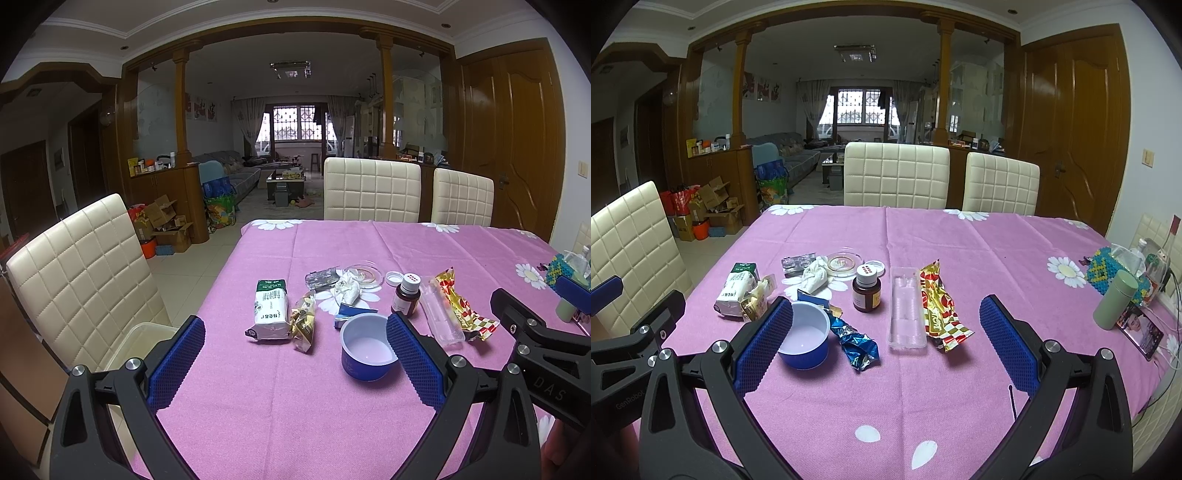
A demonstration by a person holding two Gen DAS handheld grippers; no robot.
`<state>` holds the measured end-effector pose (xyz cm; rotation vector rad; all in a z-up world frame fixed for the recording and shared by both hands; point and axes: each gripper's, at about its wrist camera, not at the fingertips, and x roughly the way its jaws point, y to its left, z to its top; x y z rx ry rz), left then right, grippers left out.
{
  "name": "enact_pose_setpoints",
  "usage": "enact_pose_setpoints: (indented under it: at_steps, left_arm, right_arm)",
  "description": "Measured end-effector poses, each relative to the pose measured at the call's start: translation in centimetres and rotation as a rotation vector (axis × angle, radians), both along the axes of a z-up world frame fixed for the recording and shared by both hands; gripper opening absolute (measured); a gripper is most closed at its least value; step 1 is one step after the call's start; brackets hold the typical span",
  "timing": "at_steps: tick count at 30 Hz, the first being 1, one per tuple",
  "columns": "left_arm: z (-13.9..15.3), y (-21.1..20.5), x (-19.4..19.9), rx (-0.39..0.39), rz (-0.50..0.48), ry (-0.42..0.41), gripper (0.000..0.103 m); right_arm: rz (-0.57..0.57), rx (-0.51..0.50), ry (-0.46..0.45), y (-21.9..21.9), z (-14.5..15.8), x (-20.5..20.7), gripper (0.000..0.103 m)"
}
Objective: Collect trash
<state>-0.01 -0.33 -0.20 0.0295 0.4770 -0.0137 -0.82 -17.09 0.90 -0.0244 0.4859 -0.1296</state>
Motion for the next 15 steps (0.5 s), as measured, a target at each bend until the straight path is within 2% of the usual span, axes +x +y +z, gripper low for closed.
enact_pose_setpoints:
  at_steps: [15]
  left_arm:
    - [0.19, 0.06, -0.09, -0.001, -0.001, 0.001, 0.096]
  right_arm:
    - [0.0, 0.002, 0.002, -0.06, 0.03, 0.08, 0.1]
